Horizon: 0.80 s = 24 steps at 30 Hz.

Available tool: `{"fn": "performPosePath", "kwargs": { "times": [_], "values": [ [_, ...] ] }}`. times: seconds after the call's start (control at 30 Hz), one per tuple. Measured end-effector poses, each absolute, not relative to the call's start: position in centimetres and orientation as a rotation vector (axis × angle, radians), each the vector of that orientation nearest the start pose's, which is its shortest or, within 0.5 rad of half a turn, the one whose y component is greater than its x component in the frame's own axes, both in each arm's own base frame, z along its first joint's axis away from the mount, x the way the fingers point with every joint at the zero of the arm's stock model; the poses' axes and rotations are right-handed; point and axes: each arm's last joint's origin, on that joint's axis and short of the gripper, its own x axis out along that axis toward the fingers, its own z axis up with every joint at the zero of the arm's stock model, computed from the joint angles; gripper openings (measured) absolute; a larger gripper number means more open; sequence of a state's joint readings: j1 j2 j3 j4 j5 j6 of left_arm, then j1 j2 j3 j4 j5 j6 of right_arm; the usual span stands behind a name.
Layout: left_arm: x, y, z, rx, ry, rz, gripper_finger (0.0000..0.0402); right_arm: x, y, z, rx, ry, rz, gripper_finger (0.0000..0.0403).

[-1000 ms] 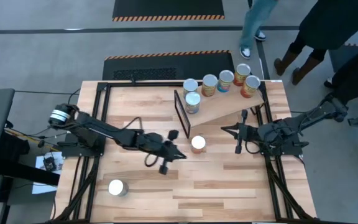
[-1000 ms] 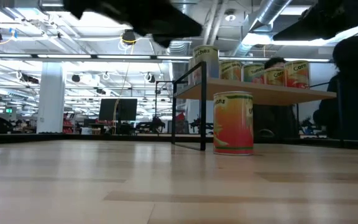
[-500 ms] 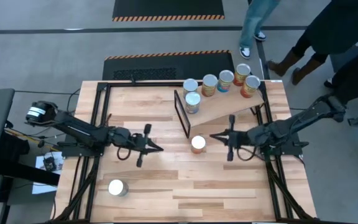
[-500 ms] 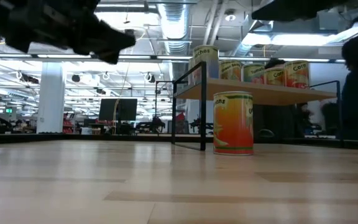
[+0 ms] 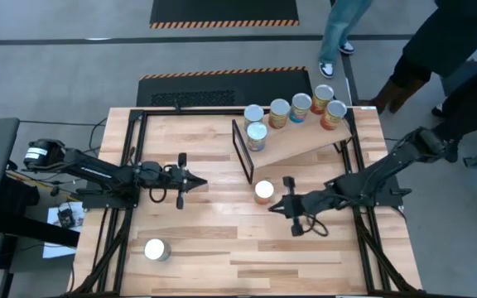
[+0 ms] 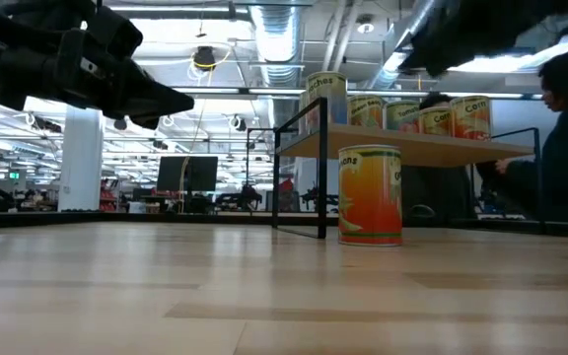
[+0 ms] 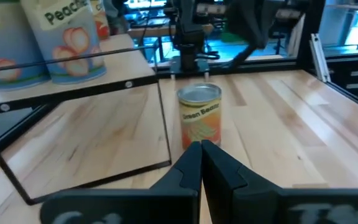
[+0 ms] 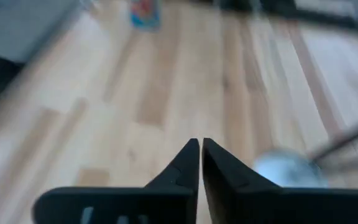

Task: Pick and place cans onto a shelf
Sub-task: Put the canned green beans aligned with the other canned green beans on the shelf

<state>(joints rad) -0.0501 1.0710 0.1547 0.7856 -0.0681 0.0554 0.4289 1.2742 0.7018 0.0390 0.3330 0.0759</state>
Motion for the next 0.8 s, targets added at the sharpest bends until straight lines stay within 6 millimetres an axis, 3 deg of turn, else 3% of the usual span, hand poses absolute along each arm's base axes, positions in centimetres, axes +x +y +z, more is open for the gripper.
{"fn": "performPosePath", "kwargs": {
  "times": [0.43, 0.6, 0.8],
  "values": [
    [18.6, -0.3, 16.3, 0.066, 0.143, 0.035, 0.0000, 28.1, 8.1, 22.3, -0.175, 0.831, -0.131, 0.0150],
    [18.6, -0.3, 16.3, 0.058, 0.146, 0.036, 0.0000, 30.0, 8.0, 22.4, -0.077, 0.912, -0.211, 0.0161],
    [18.6, -0.3, 16.2, 0.047, 0.156, 0.036, 0.0000, 32.3, 8.9, 22.6, -0.072, 0.986, -0.242, 0.0144]
  ]
}}
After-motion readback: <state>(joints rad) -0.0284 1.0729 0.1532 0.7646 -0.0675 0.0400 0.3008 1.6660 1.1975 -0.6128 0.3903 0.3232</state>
